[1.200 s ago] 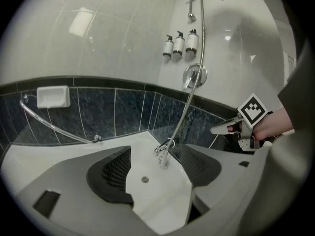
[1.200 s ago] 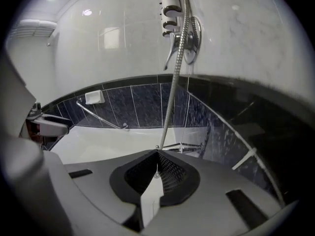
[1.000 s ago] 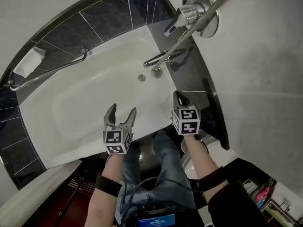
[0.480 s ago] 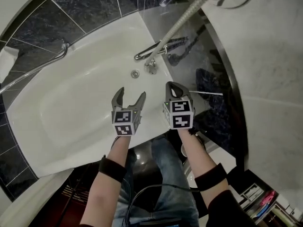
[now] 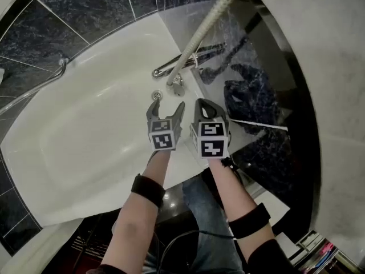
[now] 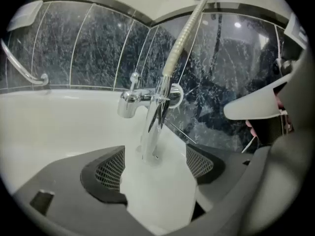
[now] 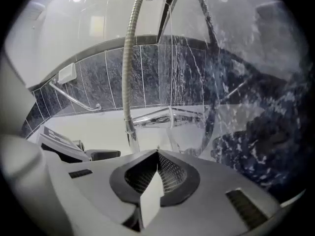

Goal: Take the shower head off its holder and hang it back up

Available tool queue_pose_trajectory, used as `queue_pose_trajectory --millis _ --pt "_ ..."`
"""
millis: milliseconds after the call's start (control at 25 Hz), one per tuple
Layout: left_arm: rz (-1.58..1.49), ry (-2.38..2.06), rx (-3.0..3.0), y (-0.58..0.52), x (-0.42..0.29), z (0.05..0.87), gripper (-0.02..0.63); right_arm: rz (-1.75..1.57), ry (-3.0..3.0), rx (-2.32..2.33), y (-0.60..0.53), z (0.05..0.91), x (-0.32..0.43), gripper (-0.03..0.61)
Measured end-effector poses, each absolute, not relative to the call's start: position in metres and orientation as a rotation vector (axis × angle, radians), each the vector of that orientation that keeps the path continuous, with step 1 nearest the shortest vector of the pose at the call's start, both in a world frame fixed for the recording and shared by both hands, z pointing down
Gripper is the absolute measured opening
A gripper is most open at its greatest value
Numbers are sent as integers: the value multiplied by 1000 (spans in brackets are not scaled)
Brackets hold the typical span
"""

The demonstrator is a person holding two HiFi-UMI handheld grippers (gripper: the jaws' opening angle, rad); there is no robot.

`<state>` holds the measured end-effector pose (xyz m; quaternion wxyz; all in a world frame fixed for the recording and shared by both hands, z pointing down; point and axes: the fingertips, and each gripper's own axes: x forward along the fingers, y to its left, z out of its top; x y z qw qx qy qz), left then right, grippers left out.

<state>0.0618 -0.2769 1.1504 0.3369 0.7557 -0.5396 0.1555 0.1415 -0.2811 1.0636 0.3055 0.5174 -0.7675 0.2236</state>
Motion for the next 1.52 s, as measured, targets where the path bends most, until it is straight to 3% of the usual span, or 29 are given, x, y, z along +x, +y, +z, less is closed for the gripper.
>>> queue_pose_trajectory --millis 800,880,960,1520 --pt "363 -1422 1906 -342 76 1232 382 598 -2072 1388 -292 1107 150 25" --pt "384 -1443 1891 -342 70 1238 370 596 -2075 1386 -293 1107 148 25" --pt "370 -1434 1900 -343 71 1239 293 590 -2079 1378 -292 1110 146 25" --pt "366 -1454 1927 -304 41 1227 256 606 -2061 1338 -268 1118 146 25"
